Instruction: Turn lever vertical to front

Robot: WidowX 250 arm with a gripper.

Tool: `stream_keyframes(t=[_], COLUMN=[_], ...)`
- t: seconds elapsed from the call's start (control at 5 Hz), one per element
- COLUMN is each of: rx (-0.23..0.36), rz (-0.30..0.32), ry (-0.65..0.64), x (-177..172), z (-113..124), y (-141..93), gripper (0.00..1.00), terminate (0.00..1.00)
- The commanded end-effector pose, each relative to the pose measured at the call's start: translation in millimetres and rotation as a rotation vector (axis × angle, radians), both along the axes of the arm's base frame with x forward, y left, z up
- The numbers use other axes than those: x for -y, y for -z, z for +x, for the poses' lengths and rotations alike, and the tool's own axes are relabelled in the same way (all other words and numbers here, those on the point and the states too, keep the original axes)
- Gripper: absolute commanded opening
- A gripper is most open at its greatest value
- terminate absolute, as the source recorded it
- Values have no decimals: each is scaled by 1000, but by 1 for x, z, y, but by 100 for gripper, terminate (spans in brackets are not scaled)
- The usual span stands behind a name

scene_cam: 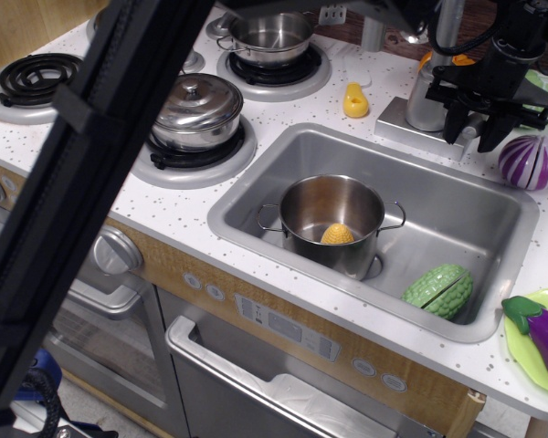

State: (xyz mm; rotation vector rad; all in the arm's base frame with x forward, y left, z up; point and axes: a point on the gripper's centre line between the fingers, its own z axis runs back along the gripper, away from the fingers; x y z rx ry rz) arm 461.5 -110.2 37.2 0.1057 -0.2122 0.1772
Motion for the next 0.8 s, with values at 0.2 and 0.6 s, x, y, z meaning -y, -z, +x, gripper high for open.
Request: stream_keyframes(t=[0.2, 0.6], rx=[35, 21], rz=[-30, 23], ry=[13, 35], x=[5, 3], z=[7, 4], y=[-7, -29], gripper=[0, 100], terminate=[0, 100])
